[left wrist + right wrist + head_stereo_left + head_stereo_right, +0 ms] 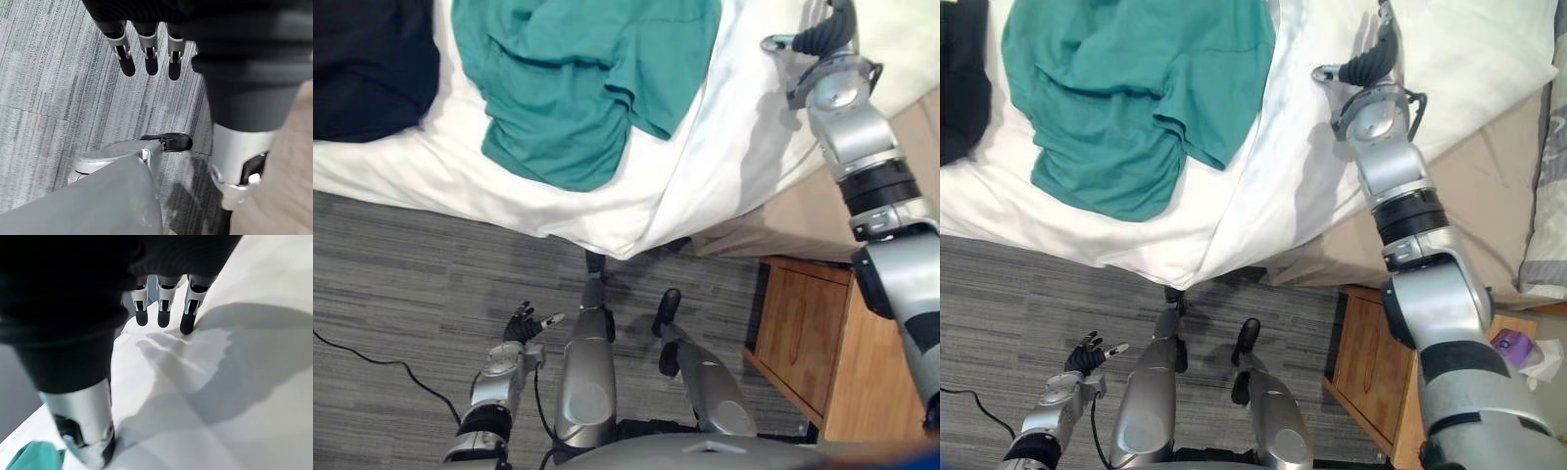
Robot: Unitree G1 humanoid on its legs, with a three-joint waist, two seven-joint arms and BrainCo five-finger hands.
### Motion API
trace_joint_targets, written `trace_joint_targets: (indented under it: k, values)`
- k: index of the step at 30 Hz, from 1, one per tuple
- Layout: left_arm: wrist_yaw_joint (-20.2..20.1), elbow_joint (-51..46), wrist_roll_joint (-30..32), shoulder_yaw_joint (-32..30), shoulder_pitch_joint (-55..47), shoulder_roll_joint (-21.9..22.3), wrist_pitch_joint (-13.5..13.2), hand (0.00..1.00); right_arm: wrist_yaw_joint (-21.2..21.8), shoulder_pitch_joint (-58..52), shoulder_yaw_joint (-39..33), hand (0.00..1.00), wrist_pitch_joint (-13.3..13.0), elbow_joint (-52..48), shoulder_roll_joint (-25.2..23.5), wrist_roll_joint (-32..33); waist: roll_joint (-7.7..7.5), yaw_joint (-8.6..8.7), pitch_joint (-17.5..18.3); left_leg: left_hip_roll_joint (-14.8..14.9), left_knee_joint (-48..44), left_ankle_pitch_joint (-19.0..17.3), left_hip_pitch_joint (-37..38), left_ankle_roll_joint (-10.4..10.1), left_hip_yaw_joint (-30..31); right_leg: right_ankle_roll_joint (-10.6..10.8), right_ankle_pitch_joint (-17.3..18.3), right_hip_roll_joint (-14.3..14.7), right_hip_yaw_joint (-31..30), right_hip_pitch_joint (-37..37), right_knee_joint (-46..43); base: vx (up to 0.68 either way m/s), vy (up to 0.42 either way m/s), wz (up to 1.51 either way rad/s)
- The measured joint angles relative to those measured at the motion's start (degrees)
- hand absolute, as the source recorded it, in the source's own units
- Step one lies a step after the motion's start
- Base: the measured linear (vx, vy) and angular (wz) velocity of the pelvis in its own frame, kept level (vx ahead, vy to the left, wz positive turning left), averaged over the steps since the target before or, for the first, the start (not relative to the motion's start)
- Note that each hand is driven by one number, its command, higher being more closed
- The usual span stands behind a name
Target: Tidy the bed and pick cloth on bed and put in laundry
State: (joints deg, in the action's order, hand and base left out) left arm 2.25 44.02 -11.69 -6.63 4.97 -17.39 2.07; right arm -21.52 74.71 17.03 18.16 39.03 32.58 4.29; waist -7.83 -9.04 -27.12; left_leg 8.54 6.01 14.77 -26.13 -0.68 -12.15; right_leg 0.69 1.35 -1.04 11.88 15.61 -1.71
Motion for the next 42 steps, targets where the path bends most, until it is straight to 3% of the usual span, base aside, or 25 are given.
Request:
trace_joint_targets:
  k: [5, 8, 15, 21, 26, 31, 35, 40, 42]
  values:
    - [0.2, 0.03, -0.12, 4.21, 0.84, -0.9, 0.01, 0.0, 0.86, 1.97, 0.1, 1.0, 2.11, 2.72, 0.13, 1.19, 0.59, -0.26, -0.38, 0.78, -0.08, 0.61, -1.83, -0.45, 0.05, -0.3, -0.26, 0.75, -0.03, 1.91, 0.12, -0.02, -0.022, -0.03]
    - [0.28, 0.07, -0.22, 6.65, 1.04, -0.44, -0.17, 0.0, 2.0, 2.05, 1.02, 1.0, 2.67, 3.63, 1.59, 1.45, 2.18, -0.3, -1.35, 0.71, -0.29, 0.65, -2.52, -0.41, -0.25, -0.13, -0.4, 0.63, -0.32, 2.81, 0.11, 0.01, 0.004, -0.07]
    - [0.07, 0.21, -2.58, 6.7, 2.5, -0.07, -2.61, 0.0, 1.03, 2.11, 1.5, 1.0, 2.49, 3.74, 2.33, 4.77, 2.57, -0.51, -1.4, 0.79, -0.36, 1.16, -2.56, 0.03, -1.71, 0.07, -0.59, 0.35, -1.7, 3.83, 0.09, 0.04, -0.013, -0.12]
    - [-1.16, 0.01, -3.47, 8.31, 3.88, 0.96, -3.49, 0.0, -1.43, 0.66, -0.78, 1.0, -0.05, 4.94, 1.72, 11.61, 3.13, -0.48, -1.46, 0.72, -0.35, 0.98, -0.37, -0.24, -2.64, 0.09, -0.57, 0.04, -1.87, 2.26, -0.22, 0.0, 0.002, -0.04]
    - [-1.73, -0.35, -3.14, 8.66, 2.08, 2.22, -3.37, 0.0, -3.8, -7.17, -8.66, 1.0, -5.98, 2.8, 1.61, 17.55, 4.18, -0.4, -1.3, 0.37, -0.23, 0.36, 3.44, -1.0, -4.25, 0.29, -0.67, -0.56, -3.23, -0.78, -0.32, -0.02, 0.016, -0.09]
    - [-1.54, -0.49, -2.26, 8.03, -0.86, 2.6, -2.26, 0.0, -5.25, -16.71, -15.06, 1.0, -8.77, -3.71, 1.32, 19.72, 4.16, 0.4, -1.12, 0.28, 0.0, -0.64, 8.65, -0.76, -6.67, 0.57, -0.82, -0.96, -5.59, -4.63, -0.21, 0.0, 0.003, -0.24]
    - [-1.55, 0.52, -1.99, 5.97, -4.78, 3.43, -2.24, 0.0, -6.69, -27.19, -21.69, 1.0, -9.87, -10.43, -1.22, 19.73, 3.7, 3.06, 2.47, 0.37, 0.04, -1.84, 11.54, -0.6, -9.28, 0.97, -0.64, -1.13, -7.46, -6.6, 0.0, 0.02, -0.001, -0.21]
    - [-1.59, 2.88, 0.0, 5.77, -7.17, 3.64, -1.63, 0.0, -6.74, -39.83, -25.86, 1.0, -9.85, -14.72, -5.21, 21.73, 3.16, 3.9, 7.14, 0.34, 0.04, -2.91, 15.63, -0.95, -11.03, 1.76, -0.1, -1.34, -9.5, -10.19, 1.04, 0.04, -0.011, -0.19]
    - [-1.58, 3.37, 0.09, 5.29, -7.88, 4.12, -1.64, 0.0, -6.74, -43.92, -26.2, 1.0, -10.07, -15.66, -6.25, 22.48, 3.1, 5.06, 8.52, 0.21, 0.03, -3.12, 15.8, -1.02, -10.98, 2.07, 0.62, -1.39, -9.6, -10.42, 0.62, 0.02, 0.0, 0.09]
